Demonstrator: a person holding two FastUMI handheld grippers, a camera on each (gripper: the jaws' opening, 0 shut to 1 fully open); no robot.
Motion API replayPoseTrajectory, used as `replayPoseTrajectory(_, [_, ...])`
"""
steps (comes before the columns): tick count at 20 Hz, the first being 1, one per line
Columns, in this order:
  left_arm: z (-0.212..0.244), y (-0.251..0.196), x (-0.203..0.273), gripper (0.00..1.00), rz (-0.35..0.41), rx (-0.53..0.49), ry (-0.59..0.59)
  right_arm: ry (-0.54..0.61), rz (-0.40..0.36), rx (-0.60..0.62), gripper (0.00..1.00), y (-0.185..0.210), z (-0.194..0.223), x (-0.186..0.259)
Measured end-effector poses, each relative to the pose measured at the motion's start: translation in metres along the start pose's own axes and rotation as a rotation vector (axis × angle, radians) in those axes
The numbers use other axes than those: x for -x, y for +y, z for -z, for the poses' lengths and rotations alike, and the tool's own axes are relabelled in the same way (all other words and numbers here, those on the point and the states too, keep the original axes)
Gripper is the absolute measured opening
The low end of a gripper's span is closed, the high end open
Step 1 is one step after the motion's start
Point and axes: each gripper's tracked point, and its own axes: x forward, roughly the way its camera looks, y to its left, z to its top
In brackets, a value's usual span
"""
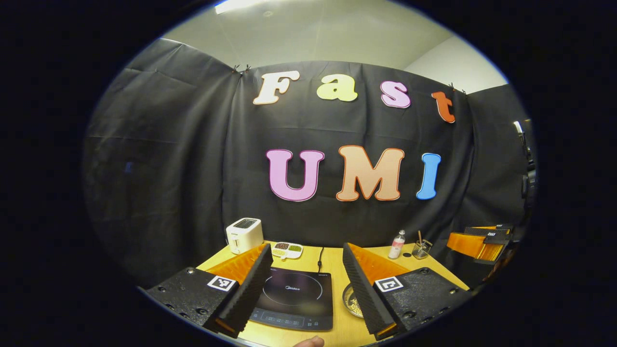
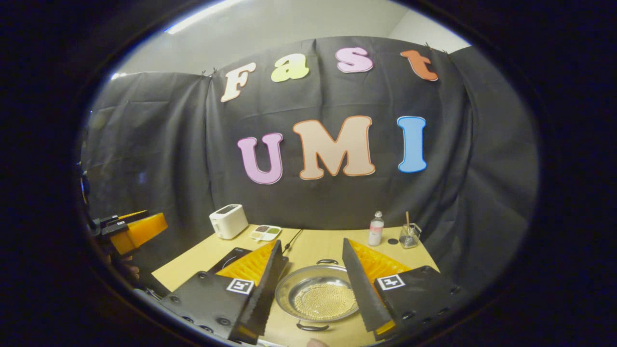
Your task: First push the handle of the pot to place it horizontally, then grasp the pot with both hands and set it on the induction cooktop.
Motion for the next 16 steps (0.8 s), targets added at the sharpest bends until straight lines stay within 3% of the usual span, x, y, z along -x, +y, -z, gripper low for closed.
replayPoseTrajectory(1, [0.002, 0.003, -0.001, 0.89, -0.002, 0.008, 0.005, 0.022, -0.016, -0.009, 0.67, 0.009, 0.008, -0.003])
replayPoseTrajectory(2, [0.006, 0.005, -0.001, 0.84, -0.004, 0.017, 0.016, 0.048, -0.02, -0.013, 0.61, 0.01, 0.016, -0.008])
replayPoseTrajectory(4, [0.011, 0.009, -0.002, 0.84, -0.003, 0.038, 0.026, 0.08, -0.018, -0.012, 0.49, 0.016, 0.029, -0.013])
replayPoseTrajectory(6, [0.014, 0.013, -0.003, 0.94, 0.004, 0.054, 0.031, 0.121, -0.016, -0.007, 0.39, 0.02, 0.048, -0.022])
replayPoseTrajectory(7, [0.017, 0.016, -0.005, 0.94, 0.006, 0.057, 0.035, 0.141, -0.02, -0.007, 0.22, 0.025, 0.056, -0.025])
replayPoseTrajectory(8, [0.019, 0.018, -0.006, 0.89, 0.007, 0.062, 0.04, 0.164, -0.024, -0.008, 0.3, 0.029, 0.065, -0.021])
replayPoseTrajectory(9, [0.021, 0.02, -0.008, 0.89, 0.006, 0.07, 0.043, 0.19, -0.007, 0.002, 0.21, 0.03, 0.075, -0.023])
replayPoseTrajectory(10, [0.023, 0.024, -0.01, 0.89, 0.004, 0.078, 0.045, 0.205, 0.006, 0.003, 0.21, 0.027, 0.078, -0.022])
replayPoseTrajectory(11, [0.024, 0.028, -0.01, 0.89, 0.002, 0.086, 0.047, 0.221, 0.018, 0.003, 0.07, 0.028, 0.084, -0.022])
replayPoseTrajectory(14, [0.029, 0.04, -0.01, 0.89, 0.003, 0.101, 0.05, 0.326, 0.014, -0.03, 0.06, 0.036, 0.121, -0.032])
replayPoseTrajectory(15, [0.032, 0.044, -0.009, 0.94, 0.003, 0.102, 0.052, 0.367, 0.008, -0.048, 0.02, 0.039, 0.135, -0.032])
replayPoseTrajectory(16, [0.034, 0.047, -0.009, 0.89, 0.004, 0.105, 0.056, 0.396, 0.002, -0.064, 0.06, 0.042, 0.149, -0.033])
